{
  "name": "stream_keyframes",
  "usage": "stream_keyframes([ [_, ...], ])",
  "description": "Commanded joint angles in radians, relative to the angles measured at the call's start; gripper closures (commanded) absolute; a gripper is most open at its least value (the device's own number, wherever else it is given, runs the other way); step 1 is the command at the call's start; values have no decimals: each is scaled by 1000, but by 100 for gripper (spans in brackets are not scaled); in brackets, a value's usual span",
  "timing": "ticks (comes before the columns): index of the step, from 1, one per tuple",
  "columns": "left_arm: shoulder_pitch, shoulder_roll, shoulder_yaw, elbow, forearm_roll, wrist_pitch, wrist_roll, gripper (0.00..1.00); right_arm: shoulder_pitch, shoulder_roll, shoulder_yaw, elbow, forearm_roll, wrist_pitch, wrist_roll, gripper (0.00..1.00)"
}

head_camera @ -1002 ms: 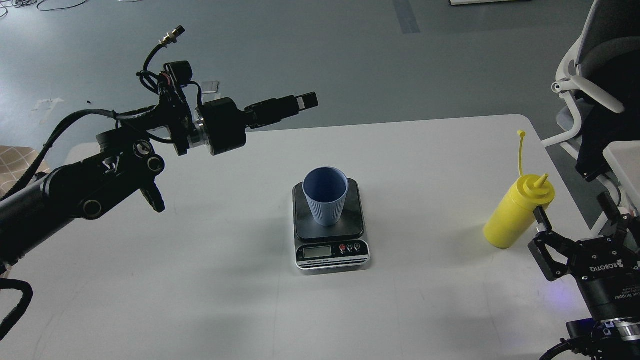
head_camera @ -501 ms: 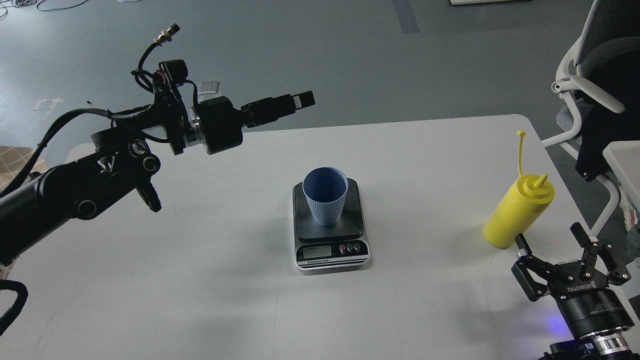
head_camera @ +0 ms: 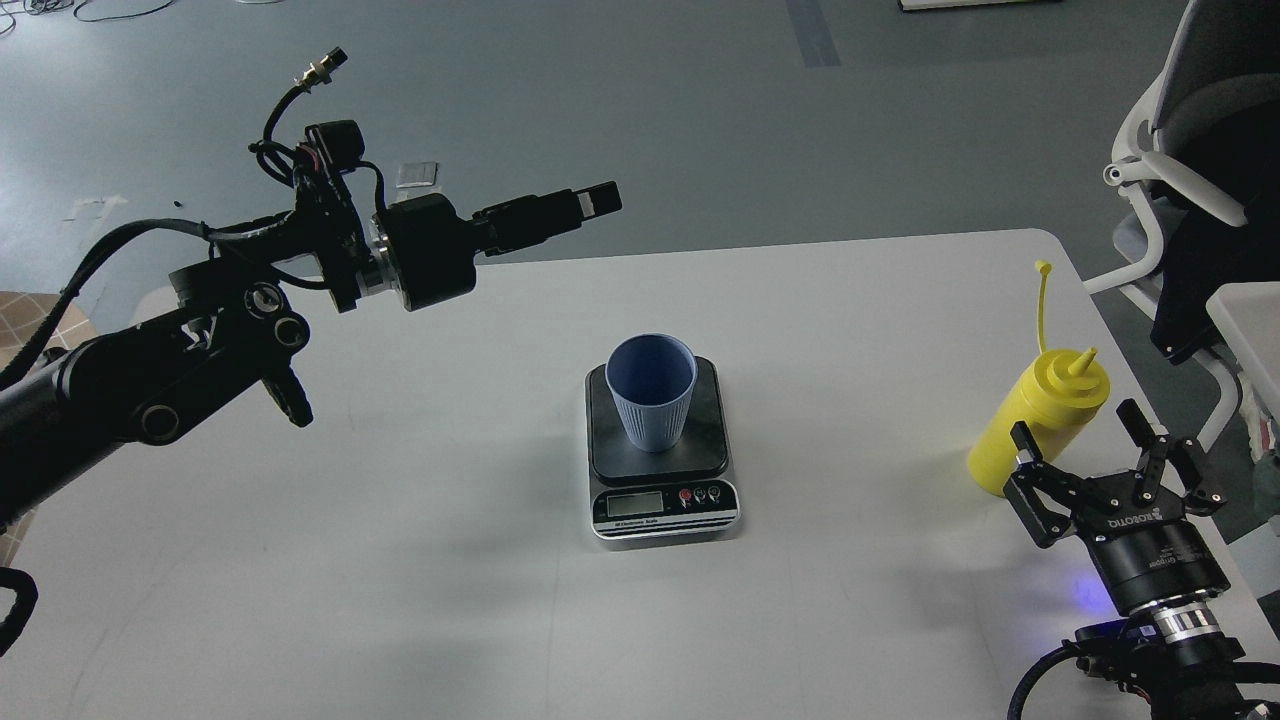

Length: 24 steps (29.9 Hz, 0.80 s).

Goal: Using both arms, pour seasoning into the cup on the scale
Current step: 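Move the right gripper down to the yellow squeeze bottle, then grasp the yellow bottle with the right gripper and lift it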

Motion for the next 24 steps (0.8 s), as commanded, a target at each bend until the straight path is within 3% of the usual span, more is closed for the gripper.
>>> stream_keyframes([
  [1,5,6,-2,-1,0,0,0,2,41,0,0,-52,-12,0,0,0],
  [24,8,18,-8,-1,0,2,0,2,164,0,-2,-216,-104,0,2,1],
])
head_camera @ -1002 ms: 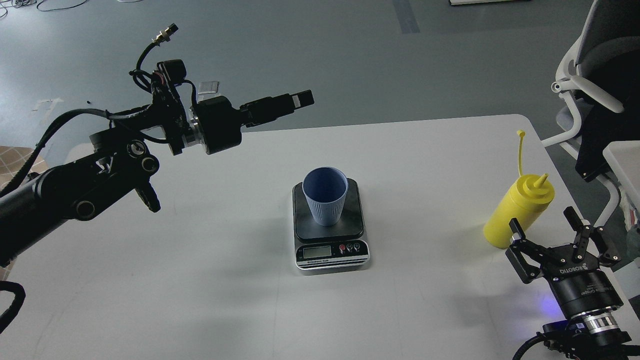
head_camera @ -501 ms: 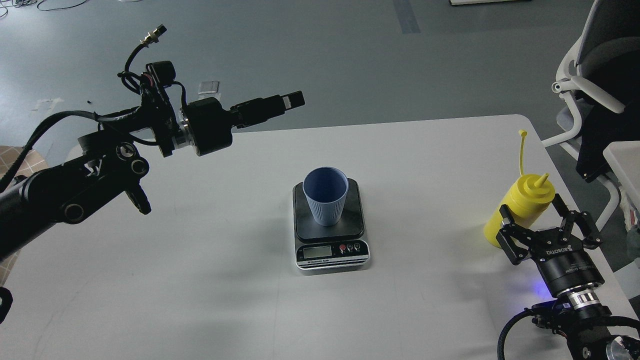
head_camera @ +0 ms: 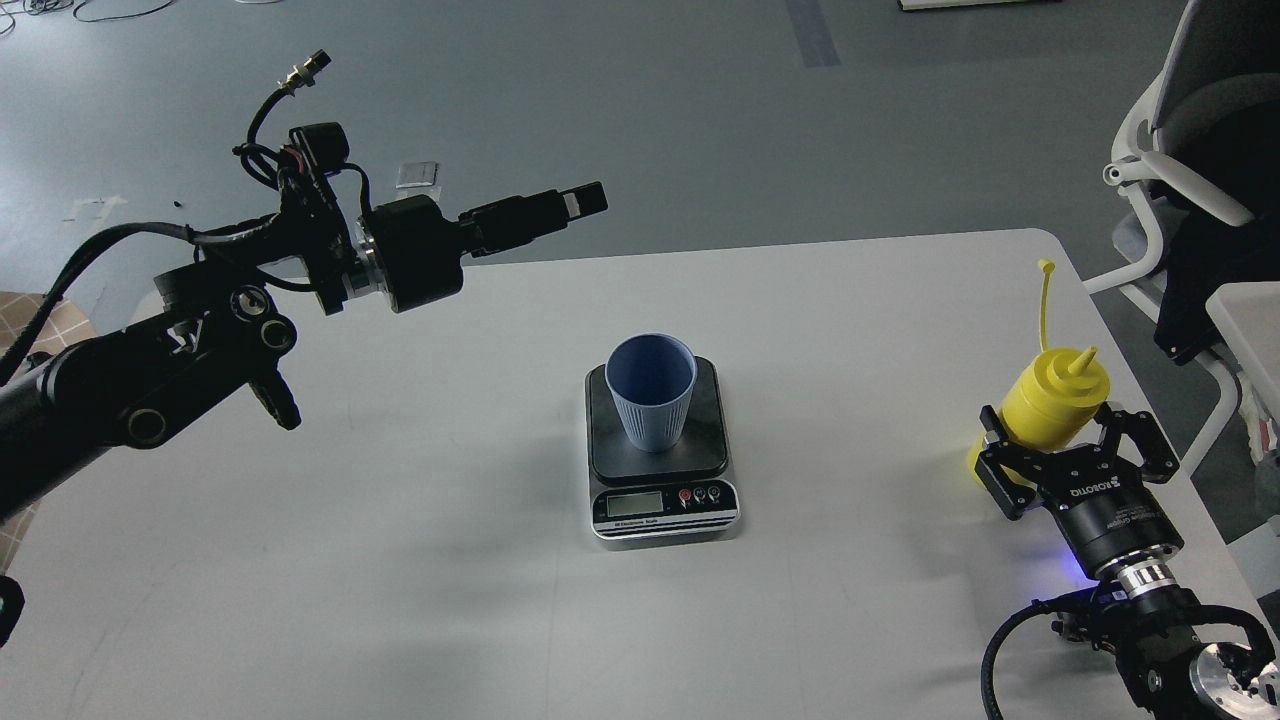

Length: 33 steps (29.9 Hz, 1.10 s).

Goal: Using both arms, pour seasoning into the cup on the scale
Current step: 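Grasp the yellow bottle with the right gripper and lift it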

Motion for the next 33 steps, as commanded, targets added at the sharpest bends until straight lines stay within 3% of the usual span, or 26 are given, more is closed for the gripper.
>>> stream_keyframes([
  [1,0,2,0,0,0,0,0,2,3,0,0,-17,-20,0,6,3],
  [3,0,2,0,0,0,1,0,2,1,0,2,-18,-44,0,16,10],
  [5,2,4,0,0,0,1,0,2,-5,0,2,-14,-81,0,31,45],
  [8,2,4,0,0,0,1,0,2,-5,0,3,-12,-130,0,62,58],
  [10,2,4,0,0,0,1,0,2,-10,0,3,-6,-200,0,104,81],
  [13,3,4,2,0,0,1,0,2,-10,0,3,-11,-256,0,129,97],
  [23,6,13,-34,2,-8,19,0,2,59,0,45,-2,-457,0,154,100],
  [33,17,2,-115,18,-339,41,0,2,266,0,124,162,-797,0,155,100],
])
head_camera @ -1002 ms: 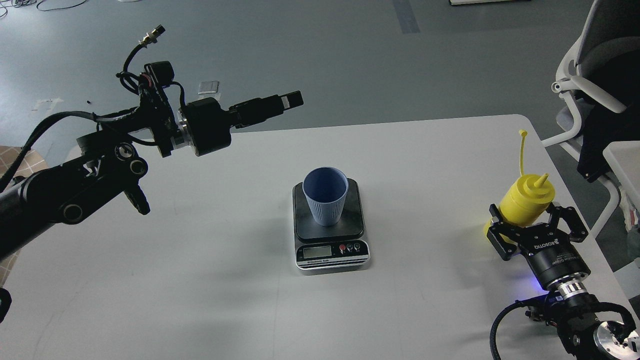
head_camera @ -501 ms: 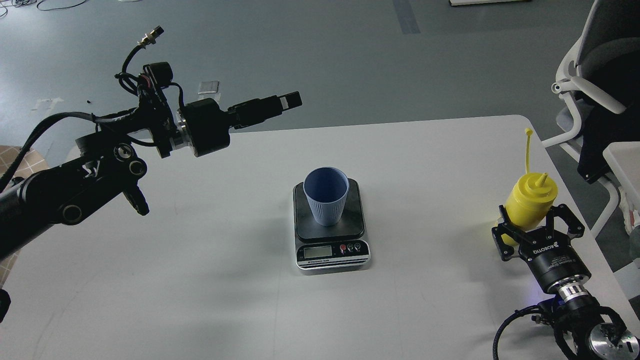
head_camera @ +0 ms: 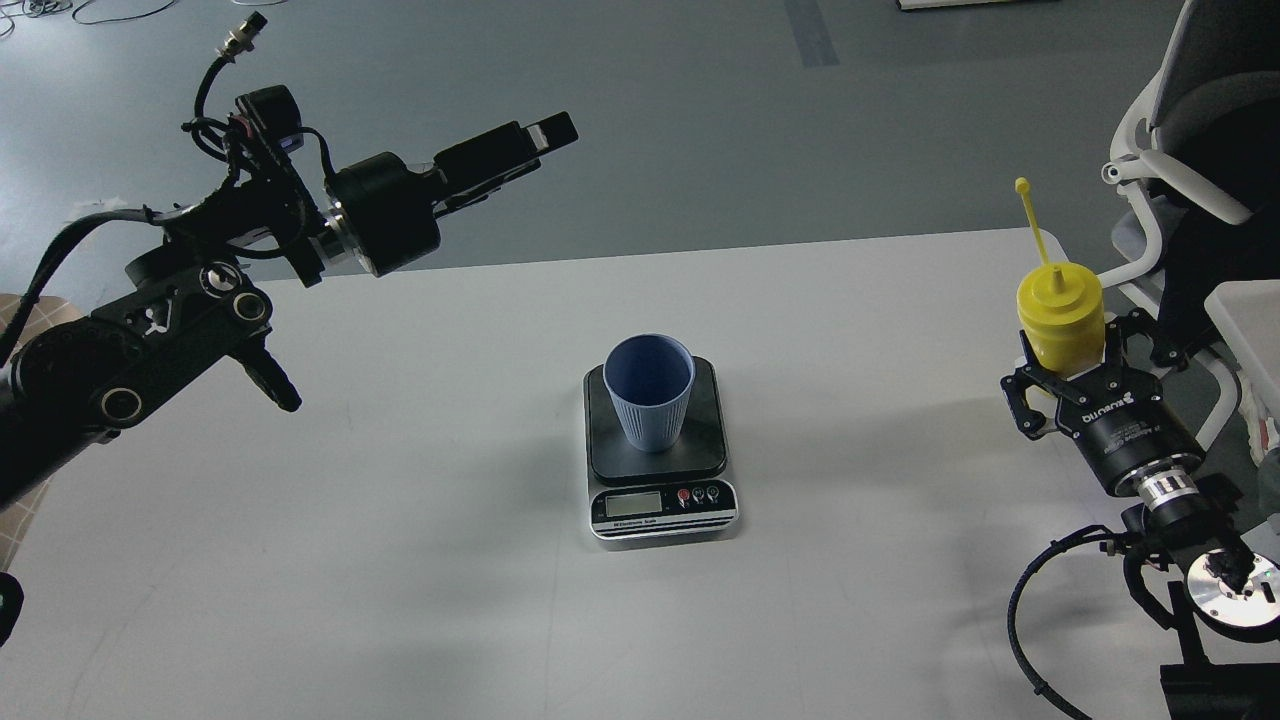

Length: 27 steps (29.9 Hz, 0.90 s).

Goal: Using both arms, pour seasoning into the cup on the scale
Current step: 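Grasp the yellow bottle with the right gripper and lift it, then tilt the yellow bottle nozzle-down over the blue cup with the right gripper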

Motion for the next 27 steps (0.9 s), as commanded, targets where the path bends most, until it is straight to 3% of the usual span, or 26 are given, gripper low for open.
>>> stream_keyframes([
  [1,0,-1,-17,5,-111,21,0,2,57,0,0,50,-118,0,-2,100],
  [11,3,-38,-50,37,-389,42,0,2,106,0,-14,205,-452,0,-12,100],
  [27,31,-64,-109,44,-455,41,0,2,152,0,-145,389,-923,0,0,100],
])
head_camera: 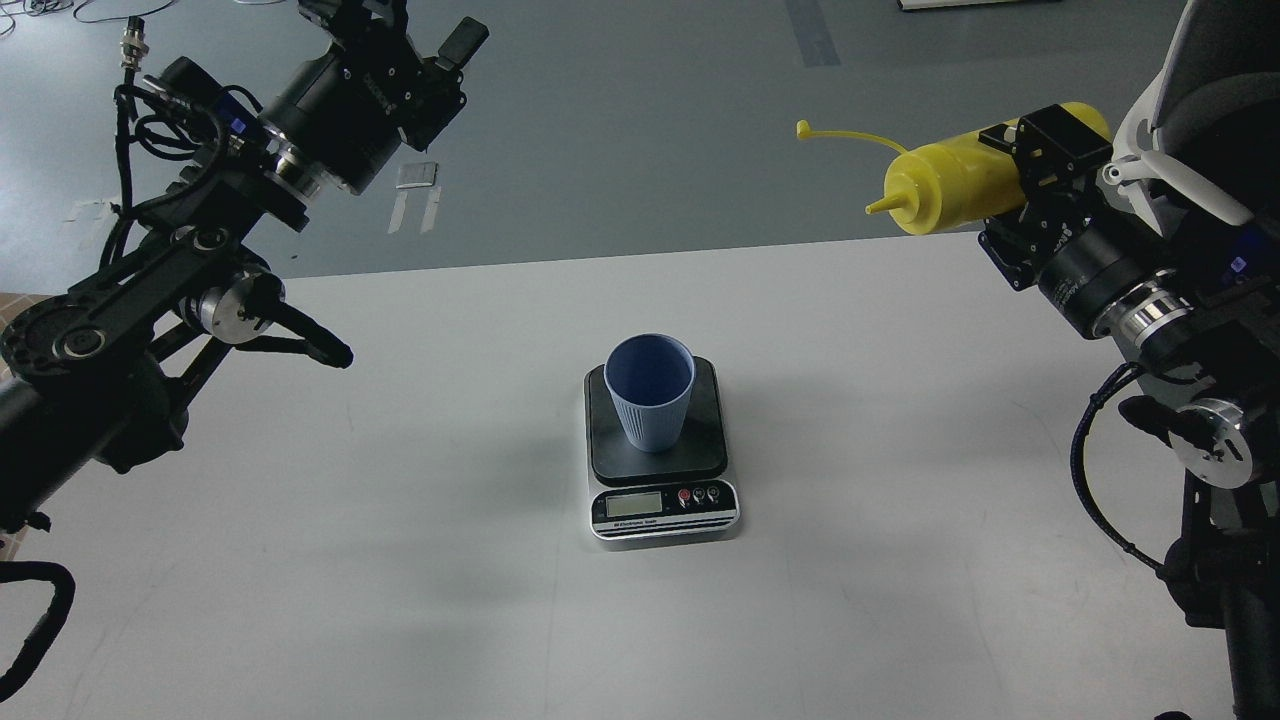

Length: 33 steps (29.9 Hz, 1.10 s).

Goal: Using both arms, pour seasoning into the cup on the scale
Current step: 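Tilt the yellow bottle nozzle-down over the blue cup with the right gripper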

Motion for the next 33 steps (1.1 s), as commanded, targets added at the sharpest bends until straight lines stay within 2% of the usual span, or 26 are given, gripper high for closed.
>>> stream_keyframes([
  [1,5,0,0,0,-5,0,0,2,38,0,-68,33,-161,0,9,100],
  [4,6,0,-8,0,-7,-2,0,2,80,0,-146,45,-267,0,29,100],
  [8,6,1,-20,0,-7,-5,0,2,123,0,-206,41,-386,0,32,100],
  [16,15,17,-52,-1,-7,-11,0,2,132,0,-388,42,-643,0,119,100],
  [24,34,34,-74,-3,-7,-25,0,2,134,-46,-557,34,-778,0,190,100],
  [33,42,37,-109,-8,-7,-28,0,2,135,-71,-588,33,-837,-102,219,100],
])
